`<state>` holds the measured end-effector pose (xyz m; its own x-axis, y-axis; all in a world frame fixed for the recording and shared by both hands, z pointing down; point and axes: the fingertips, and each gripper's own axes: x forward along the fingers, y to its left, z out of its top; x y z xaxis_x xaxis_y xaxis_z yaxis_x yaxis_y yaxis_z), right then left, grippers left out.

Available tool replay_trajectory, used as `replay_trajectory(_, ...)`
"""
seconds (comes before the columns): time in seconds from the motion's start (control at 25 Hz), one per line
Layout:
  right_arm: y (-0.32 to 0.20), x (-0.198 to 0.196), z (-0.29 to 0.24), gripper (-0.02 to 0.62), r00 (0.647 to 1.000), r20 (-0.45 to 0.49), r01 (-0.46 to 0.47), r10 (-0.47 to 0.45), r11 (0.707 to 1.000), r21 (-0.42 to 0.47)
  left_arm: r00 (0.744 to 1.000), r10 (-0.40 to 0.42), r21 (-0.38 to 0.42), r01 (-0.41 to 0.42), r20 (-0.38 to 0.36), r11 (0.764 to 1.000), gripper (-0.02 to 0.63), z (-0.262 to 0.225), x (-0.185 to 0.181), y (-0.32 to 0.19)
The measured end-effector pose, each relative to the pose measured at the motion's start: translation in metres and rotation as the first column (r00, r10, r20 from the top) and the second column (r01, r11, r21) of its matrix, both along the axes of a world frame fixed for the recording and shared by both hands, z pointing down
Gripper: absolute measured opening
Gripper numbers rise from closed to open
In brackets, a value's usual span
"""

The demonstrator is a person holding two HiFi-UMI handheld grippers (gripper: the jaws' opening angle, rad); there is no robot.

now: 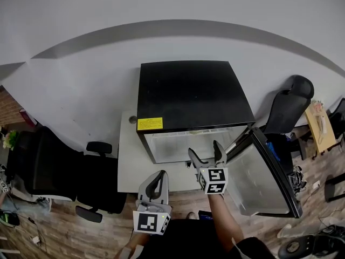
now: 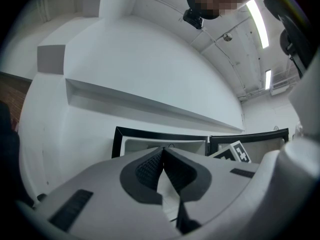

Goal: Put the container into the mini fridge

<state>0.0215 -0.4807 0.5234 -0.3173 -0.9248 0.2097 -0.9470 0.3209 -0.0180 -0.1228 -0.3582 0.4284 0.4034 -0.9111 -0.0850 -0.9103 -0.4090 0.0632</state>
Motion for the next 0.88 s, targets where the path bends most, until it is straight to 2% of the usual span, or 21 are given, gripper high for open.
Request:
replay_trajectory(0.16, 0.033, 0.002, -0.002, 0.453, 0.999, -0.011, 0.041, -0.041, 0.999, -0.011, 1.000, 0.003, 0.002, -0.003, 0.012, 1.000, 0.008, 0.002, 0.004, 0.006)
replay_trajectory(0.28, 0.054, 0.003, -0.011, 0.407, 0.999, -0.006, 0.052, -0.052, 0.999, 0.010, 1.000, 0.005, 0.002, -0.005, 0.015, 1.000, 0.008, 0.003, 0.008, 0.009)
replay_trajectory(0.32, 0.061, 0.005, -0.015, 0.360, 0.999, 0.000, 0.048, -0.048, 0.999, 0.021, 1.000, 0.005, 0.000, -0.005, 0.012, 1.000, 0.008, 0.003, 0.009, 0.010)
replay_trajectory(0.4, 0.073, 0.009, -0.021, 0.155, 0.999, 0.022, 0.034, -0.035, 0.999, 0.041, 1.000, 0.005, -0.006, -0.005, 0.009, 1.000, 0.008, 0.005, 0.011, 0.011)
replay_trajectory(0.44, 0.079, 0.011, -0.023, 0.132, 0.999, 0.032, 0.032, -0.034, 0.998, 0.046, 1.000, 0.005, -0.009, -0.005, 0.009, 1.000, 0.008, 0.006, 0.011, 0.012)
replay_trajectory(0.6, 0.104, 0.014, -0.034, 0.077, 0.998, 0.056, 0.035, -0.038, 0.998, 0.056, 1.000, 0.002, -0.017, -0.002, 0.017, 1.000, 0.008, 0.011, 0.013, 0.015)
replay_trajectory(0.88, 0.132, 0.018, -0.051, 0.041, 0.995, 0.092, 0.041, -0.049, 0.996, 0.083, 1.000, -0.002, -0.025, 0.002, 0.014, 1.000, 0.008, 0.014, 0.015, 0.020)
